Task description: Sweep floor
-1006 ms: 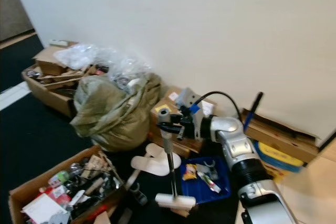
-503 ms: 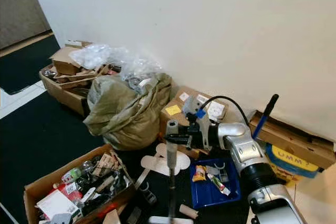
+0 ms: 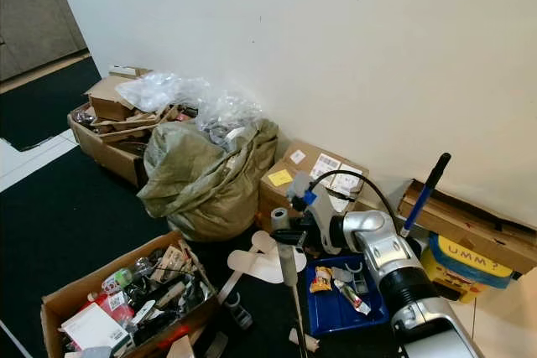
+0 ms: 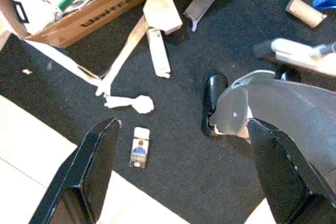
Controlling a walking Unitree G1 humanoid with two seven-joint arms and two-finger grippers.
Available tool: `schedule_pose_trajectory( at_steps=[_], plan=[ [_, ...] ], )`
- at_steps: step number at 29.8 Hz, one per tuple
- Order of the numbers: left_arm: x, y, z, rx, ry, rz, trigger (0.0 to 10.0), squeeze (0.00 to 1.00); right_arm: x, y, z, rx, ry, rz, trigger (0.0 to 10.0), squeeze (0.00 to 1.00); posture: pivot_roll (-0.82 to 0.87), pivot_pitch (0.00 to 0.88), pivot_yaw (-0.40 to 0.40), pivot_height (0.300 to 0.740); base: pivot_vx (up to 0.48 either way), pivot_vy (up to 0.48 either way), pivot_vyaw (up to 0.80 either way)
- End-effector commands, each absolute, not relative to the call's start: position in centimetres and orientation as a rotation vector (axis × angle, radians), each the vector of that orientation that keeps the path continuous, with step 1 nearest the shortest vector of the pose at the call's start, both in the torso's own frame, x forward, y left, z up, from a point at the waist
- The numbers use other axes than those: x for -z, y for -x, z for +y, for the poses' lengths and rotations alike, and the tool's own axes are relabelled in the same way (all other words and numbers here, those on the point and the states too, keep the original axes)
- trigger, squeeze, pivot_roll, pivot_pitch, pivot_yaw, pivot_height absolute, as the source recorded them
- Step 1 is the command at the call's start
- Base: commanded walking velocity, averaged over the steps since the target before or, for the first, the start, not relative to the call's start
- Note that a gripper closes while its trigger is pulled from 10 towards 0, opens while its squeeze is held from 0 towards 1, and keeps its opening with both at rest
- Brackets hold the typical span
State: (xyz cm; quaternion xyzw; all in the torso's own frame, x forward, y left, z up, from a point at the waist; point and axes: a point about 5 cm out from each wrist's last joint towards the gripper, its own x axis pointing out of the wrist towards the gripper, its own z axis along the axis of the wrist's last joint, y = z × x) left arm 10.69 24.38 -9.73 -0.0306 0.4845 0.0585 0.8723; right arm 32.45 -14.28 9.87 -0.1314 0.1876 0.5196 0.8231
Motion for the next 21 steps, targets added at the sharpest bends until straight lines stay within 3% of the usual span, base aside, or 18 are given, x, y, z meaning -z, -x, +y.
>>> schedule_pose_trajectory(
  at_steps=[1,5,21],
  plan=[
    [9.7,-10.2,24.9,-0.129,0.058,1.026,10.0,0.0,-9.7,-32.4,-14.4,-1.087,0.298,0.371,10.0,0.0,-0.05,0.089,-0.005,0.74,0.0,0.0,0.0],
    [9.8,-9.6,25.2,-0.125,0.047,1.039,10.0,0.0,-10.0,-32.7,-13.9,-1.041,0.289,0.241,10.0,0.0,-0.04,0.108,0.005,0.74,0.0,0.0,0.0],
    [9.7,-9.2,25.7,-0.119,0.023,1.046,10.0,0.0,-10.0,-33.5,-12.8,-0.879,0.313,0.123,10.0,0.0,-0.02,0.13,0.024,0.74,0.0,0.0,0.0]
  ],
)
